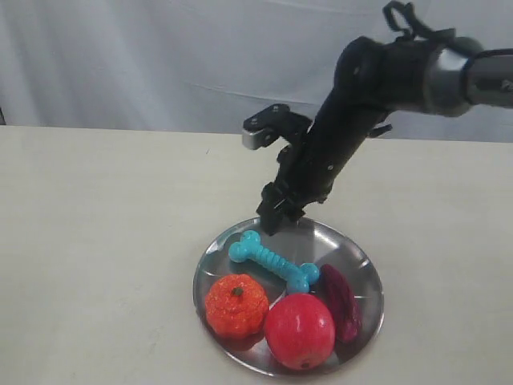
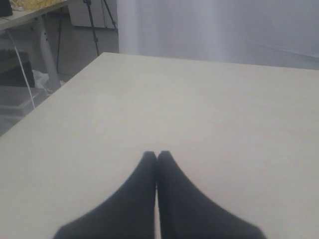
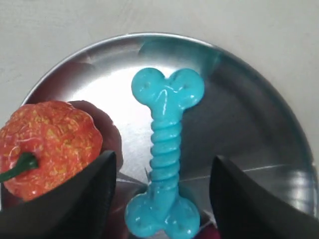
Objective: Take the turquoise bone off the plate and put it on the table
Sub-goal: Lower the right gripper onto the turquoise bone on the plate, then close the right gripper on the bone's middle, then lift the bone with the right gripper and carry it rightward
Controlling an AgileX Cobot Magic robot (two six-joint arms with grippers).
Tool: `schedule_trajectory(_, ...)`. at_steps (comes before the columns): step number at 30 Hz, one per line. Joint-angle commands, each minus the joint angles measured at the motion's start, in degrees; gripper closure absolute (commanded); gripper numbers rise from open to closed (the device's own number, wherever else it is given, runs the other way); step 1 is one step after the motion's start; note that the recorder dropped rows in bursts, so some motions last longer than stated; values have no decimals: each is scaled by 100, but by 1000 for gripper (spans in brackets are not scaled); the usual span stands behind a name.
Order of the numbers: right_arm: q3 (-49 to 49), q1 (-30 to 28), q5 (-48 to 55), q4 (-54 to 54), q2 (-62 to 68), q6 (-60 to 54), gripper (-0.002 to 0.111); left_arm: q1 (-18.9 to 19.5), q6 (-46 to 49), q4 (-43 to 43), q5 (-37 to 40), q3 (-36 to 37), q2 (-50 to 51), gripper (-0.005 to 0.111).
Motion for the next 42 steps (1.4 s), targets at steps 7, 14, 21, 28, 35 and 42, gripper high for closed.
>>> schedule_trajectory(7, -37, 252, -427, -219, 660, -37, 54, 1, -24, 0, -31, 15, -7, 107)
schedule_trajectory(14, -37, 252, -553, -316, 879, -37, 54, 1, -24, 0, -31, 15, -7, 107)
schedule_trajectory(21, -37, 252, -635, -326, 936, -37, 62, 1, -24, 0, -31, 15, -7, 107)
schedule_trajectory(28, -37, 252, -635, -293, 925, -23, 108, 1, -24, 0, -31, 15, -7, 107)
schedule_trajectory(35, -37, 252, -670, -292, -123, 958, 109, 1, -24, 0, -31, 15, -7, 107)
schedule_trajectory(42, -37, 252, -570, -1259, -2252, 2954, 109, 1, -24, 0, -31, 15, -7, 107)
